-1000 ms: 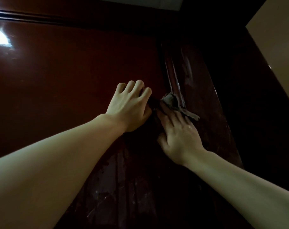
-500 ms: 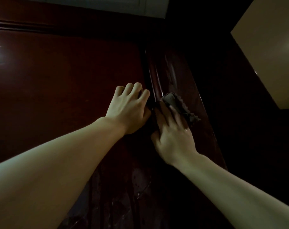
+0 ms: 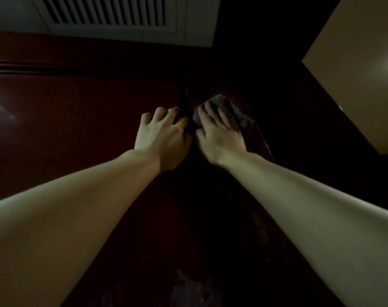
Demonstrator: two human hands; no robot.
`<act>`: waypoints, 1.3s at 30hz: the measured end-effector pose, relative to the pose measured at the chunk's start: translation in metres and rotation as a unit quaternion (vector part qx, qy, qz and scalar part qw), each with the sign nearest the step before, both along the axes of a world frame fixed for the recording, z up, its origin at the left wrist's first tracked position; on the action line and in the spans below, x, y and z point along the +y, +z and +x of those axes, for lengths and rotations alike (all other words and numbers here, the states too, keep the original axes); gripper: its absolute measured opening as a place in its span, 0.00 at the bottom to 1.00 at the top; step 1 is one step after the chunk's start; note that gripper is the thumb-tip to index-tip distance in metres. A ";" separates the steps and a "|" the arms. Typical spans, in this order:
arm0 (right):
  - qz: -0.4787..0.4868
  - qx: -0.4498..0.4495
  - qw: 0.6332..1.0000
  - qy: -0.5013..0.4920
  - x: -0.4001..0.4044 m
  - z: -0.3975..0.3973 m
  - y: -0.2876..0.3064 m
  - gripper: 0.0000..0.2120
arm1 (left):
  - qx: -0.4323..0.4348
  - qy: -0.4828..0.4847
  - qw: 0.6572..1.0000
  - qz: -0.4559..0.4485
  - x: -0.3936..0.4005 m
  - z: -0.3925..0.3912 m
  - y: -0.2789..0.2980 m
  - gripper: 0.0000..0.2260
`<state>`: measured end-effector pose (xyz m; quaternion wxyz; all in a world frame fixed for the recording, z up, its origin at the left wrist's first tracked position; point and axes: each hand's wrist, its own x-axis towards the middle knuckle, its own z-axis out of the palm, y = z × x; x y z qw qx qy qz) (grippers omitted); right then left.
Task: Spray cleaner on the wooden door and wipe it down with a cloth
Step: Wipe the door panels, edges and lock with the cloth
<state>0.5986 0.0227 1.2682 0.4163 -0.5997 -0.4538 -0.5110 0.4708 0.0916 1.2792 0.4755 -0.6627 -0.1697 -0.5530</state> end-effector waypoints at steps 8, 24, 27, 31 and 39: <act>0.033 0.050 0.998 -0.028 -0.013 0.027 0.031 0.28 | 0.030 -0.004 0.999 0.017 0.000 0.013 0.020 0.24; 0.008 0.014 0.999 -0.032 -0.030 0.056 0.017 0.28 | 0.039 -0.011 0.999 -0.033 -0.013 0.024 0.021 0.29; 0.010 0.016 1.000 -0.024 -0.035 0.061 -0.014 0.28 | 0.042 -0.002 0.999 -0.026 -0.018 0.022 0.007 0.31; 0.010 0.003 1.000 -0.028 -0.037 0.057 -0.066 0.28 | 0.049 -0.020 0.998 -0.021 -0.020 0.021 -0.026 0.32; -0.014 -0.030 0.998 -0.061 -0.029 0.043 -0.171 0.34 | 0.059 -0.030 0.998 -0.019 -0.025 0.021 -0.088 0.31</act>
